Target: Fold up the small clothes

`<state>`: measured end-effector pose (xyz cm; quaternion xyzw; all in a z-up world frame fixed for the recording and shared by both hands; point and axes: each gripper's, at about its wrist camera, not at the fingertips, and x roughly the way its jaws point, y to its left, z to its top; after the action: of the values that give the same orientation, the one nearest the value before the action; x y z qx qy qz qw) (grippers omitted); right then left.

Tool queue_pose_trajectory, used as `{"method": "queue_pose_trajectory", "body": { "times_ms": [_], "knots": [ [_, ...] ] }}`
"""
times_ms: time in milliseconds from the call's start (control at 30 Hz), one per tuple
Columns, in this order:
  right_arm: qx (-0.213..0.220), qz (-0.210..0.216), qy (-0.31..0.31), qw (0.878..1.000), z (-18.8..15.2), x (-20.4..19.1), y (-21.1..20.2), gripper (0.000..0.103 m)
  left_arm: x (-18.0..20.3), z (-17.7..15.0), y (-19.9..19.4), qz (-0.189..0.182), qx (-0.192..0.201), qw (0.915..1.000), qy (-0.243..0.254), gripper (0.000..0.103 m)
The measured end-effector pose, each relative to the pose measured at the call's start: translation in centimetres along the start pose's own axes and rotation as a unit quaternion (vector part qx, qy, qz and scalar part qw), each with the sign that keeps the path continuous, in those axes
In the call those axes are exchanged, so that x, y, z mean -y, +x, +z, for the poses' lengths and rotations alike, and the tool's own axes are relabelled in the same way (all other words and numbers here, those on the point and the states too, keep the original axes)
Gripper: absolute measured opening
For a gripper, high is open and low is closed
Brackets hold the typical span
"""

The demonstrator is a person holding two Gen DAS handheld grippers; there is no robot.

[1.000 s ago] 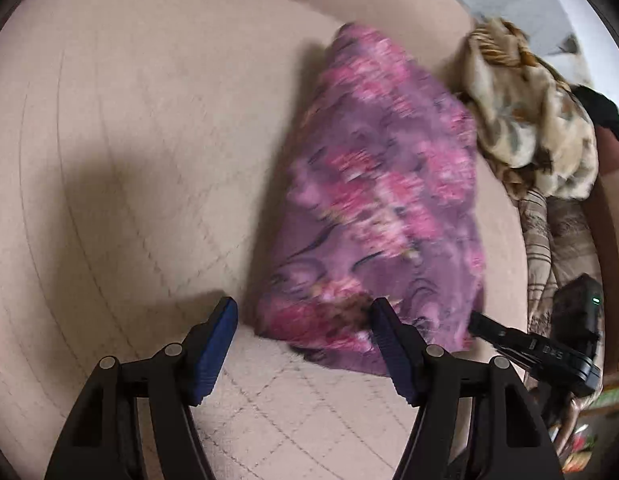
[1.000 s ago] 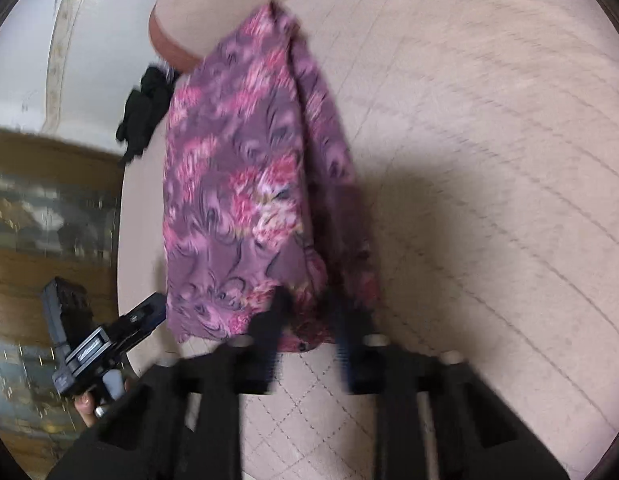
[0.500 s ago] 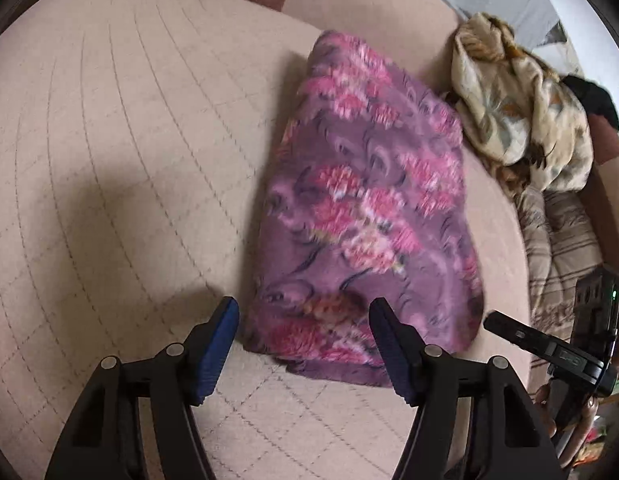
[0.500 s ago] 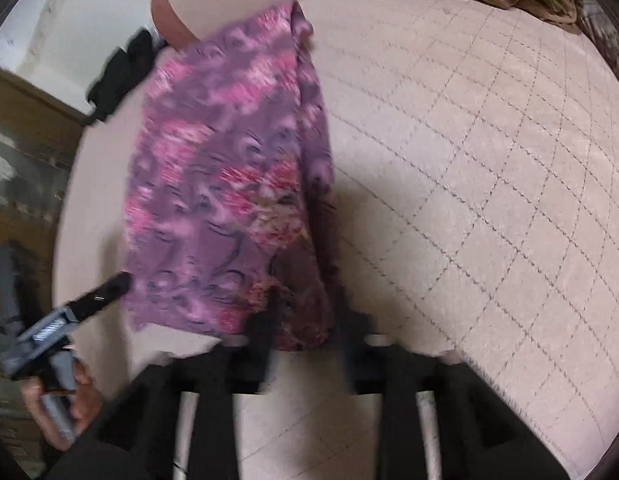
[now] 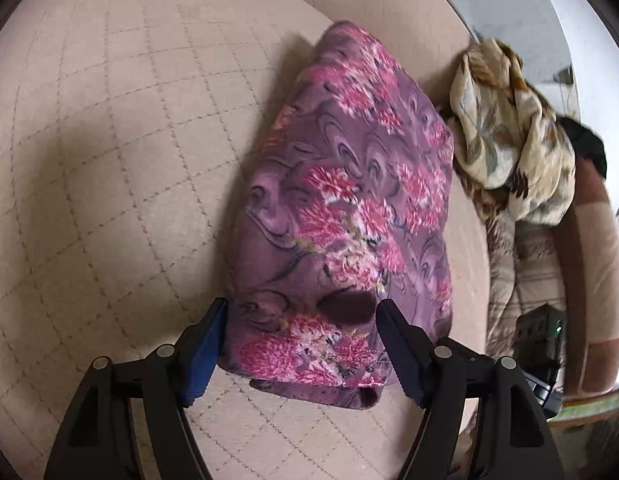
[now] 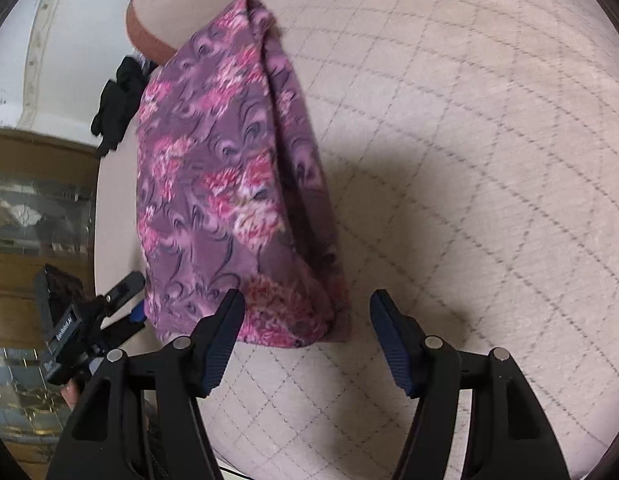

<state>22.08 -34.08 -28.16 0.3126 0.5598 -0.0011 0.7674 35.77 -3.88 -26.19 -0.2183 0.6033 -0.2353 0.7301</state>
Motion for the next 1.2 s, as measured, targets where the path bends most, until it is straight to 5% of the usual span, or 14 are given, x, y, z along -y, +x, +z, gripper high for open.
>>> {"method": "queue_pose_trajectory", "body": {
  "times_ms": [100, 267, 500, 667, 1100, 1200],
  "knots": [
    [0.008, -0.016, -0.010, 1.000, -0.3, -0.4, 0.9, 0.064, 0.3, -0.2, 0.5, 0.008, 0.006, 0.9999, 0.007, 0.078],
    [0.027, -0.048, -0.042, 0.998, -1.6, -1.6, 1.1, 0.040, 0.8, -1.0, 0.3, 0.022, 0.020, 0.9989, 0.036, 0.078],
    [0.025, -0.018, -0.031, 0.999, -2.2, -0.8, 1.3, 0.041, 1.2, -1.5, 0.4, 0.028, 0.031, 0.9974, 0.058, 0.078],
    [0.024, 0.031, -0.006, 0.999, -1.9, 0.4, 1.1, 0.057, 0.6, -1.0, 0.4, 0.011, 0.029, 0.9987, 0.040, 0.078],
    [-0.003, -0.048, -0.060, 0.997, -1.0, -2.8, 1.8, 0.057, 0.7, -0.2, 0.7, 0.015, 0.024, 0.9992, 0.029, 0.078],
    [-0.005, -0.060, -0.061, 0.996, -0.6, -2.8, 1.9, 0.046, 0.8, 0.0, 0.7, 0.017, 0.021, 0.9994, 0.024, 0.078]
  ]
}}
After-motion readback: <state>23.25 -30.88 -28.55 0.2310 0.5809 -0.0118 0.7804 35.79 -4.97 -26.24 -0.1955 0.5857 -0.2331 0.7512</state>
